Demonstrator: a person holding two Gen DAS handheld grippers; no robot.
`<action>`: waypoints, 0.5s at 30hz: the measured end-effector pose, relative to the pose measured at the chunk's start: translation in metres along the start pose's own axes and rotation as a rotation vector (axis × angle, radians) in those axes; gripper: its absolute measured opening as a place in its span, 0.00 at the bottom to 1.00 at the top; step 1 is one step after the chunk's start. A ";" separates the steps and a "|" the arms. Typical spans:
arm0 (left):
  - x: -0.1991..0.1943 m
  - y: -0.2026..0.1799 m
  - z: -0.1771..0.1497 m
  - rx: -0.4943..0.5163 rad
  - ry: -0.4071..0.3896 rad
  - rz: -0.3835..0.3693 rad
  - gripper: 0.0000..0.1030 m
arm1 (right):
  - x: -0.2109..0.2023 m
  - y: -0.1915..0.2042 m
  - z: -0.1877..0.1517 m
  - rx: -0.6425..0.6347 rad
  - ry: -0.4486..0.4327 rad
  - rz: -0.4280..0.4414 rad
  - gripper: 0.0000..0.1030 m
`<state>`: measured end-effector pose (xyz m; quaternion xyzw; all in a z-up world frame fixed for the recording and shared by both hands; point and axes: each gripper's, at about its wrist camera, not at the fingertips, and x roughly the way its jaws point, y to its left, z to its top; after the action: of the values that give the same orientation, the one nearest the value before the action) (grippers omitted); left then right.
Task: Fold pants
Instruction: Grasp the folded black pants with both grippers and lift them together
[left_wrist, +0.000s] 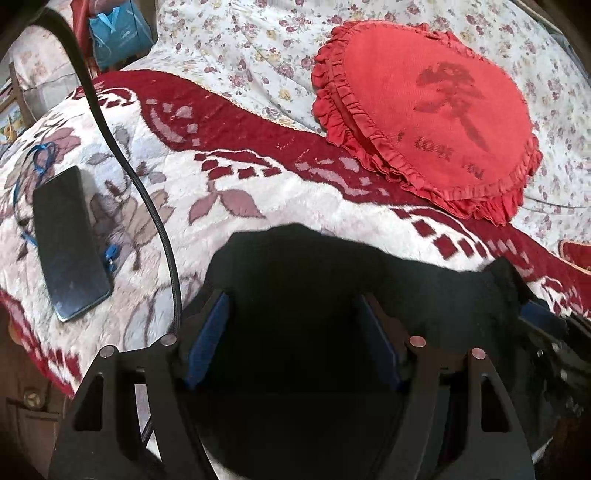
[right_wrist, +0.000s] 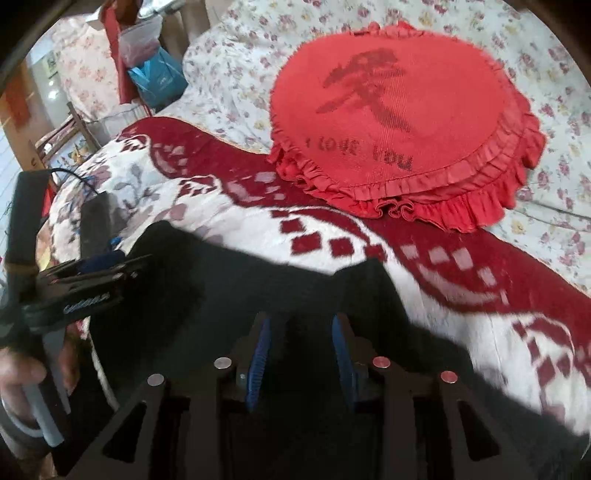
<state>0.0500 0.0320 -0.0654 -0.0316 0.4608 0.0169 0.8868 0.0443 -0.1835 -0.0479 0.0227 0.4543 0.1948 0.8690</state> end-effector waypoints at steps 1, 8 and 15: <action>-0.004 -0.001 -0.003 0.004 -0.004 0.002 0.69 | -0.007 0.003 -0.007 0.002 -0.004 -0.001 0.36; -0.022 -0.003 -0.026 0.014 -0.024 0.009 0.69 | -0.022 0.016 -0.046 -0.007 0.013 -0.025 0.39; -0.020 -0.006 -0.046 0.022 0.004 0.015 0.69 | -0.006 0.020 -0.069 -0.002 0.069 -0.040 0.45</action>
<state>0.0015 0.0231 -0.0755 -0.0182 0.4629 0.0184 0.8860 -0.0200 -0.1767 -0.0790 0.0059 0.4839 0.1789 0.8566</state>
